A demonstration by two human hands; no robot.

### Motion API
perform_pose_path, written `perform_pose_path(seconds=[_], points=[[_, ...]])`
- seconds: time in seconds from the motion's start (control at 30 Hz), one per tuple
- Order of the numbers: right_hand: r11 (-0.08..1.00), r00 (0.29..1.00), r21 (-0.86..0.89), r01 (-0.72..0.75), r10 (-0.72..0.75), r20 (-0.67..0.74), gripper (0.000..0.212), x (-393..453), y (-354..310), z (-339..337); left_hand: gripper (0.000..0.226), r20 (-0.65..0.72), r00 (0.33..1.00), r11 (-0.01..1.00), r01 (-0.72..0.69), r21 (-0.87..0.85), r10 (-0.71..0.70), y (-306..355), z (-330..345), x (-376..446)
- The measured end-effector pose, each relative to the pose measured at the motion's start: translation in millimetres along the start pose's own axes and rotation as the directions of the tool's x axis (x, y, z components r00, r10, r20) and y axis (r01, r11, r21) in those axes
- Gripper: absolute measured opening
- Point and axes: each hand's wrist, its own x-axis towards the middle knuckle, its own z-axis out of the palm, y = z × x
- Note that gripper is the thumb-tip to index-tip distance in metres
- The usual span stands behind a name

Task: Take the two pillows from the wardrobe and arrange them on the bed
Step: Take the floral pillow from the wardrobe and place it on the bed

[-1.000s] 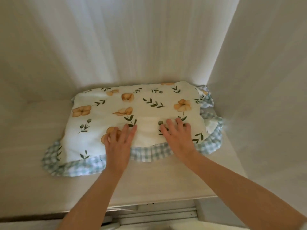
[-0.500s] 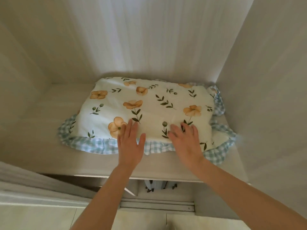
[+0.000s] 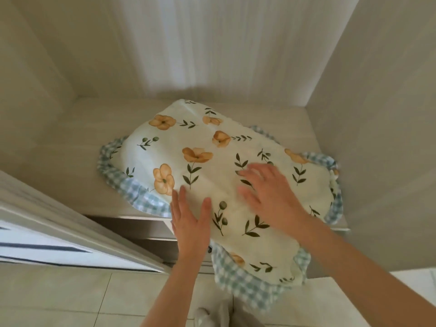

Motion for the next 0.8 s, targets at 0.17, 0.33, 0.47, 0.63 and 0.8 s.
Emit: perform_pose_path(seconds=[0.17,0.33,0.47,0.63,0.8], points=[[0.976,0.947,-0.056,-0.209,0.217,0.238,0.065,22,38,21,0.085,0.068,0.98,0.978,0.192,-0.076,-0.187,6,7,-13],[0.965,0.918,-0.068,-0.255,0.263,0.295,0.083,-28,5,45,0.102,0.012,0.948,0.928,0.315,-0.197,-0.319,12,8,-20],[0.978,0.936,-0.138,-0.158,0.193,0.296,0.078,-58,-4,31,0.114,-0.035,0.925,0.913,0.366,-0.181,-0.378,5,-1,-25],[0.948,0.948,-0.013,-0.318,0.318,0.02,0.064,-8,40,4,0.118,-0.043,0.909,0.892,0.395,-0.22,-0.414,-2,-2,-28],[0.889,0.931,0.278,-0.364,0.343,0.124,0.071,20,72,20,0.114,-0.046,0.896,0.865,0.413,-0.285,-0.442,-5,1,-37]])
